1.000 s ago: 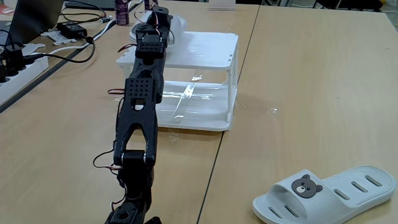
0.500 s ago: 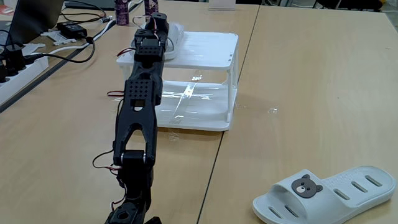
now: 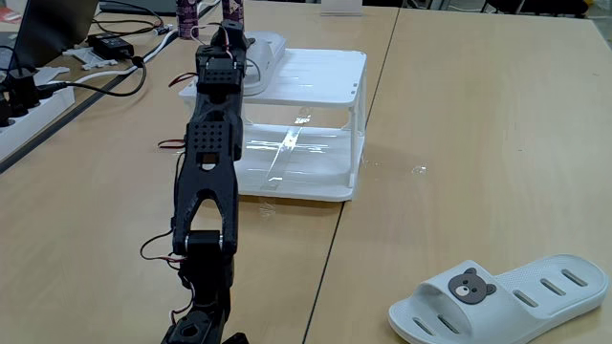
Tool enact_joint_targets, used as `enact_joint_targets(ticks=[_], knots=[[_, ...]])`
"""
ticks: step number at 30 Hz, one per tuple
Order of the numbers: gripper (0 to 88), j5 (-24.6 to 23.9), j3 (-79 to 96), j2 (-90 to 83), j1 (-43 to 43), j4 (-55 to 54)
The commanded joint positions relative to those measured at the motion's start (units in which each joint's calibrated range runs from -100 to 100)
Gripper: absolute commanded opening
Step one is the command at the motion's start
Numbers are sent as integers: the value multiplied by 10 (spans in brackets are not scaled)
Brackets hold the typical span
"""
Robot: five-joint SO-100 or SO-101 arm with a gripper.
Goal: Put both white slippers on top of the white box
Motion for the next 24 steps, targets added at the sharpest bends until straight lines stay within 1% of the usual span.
enact_joint_targets(ticks=[1,15,21,24], knots=[[255,4,45,-126,5,3],[254,4,281,-320,6,-5],[253,4,463,-470,6,-6],[252,4,580,-573,6,-6]])
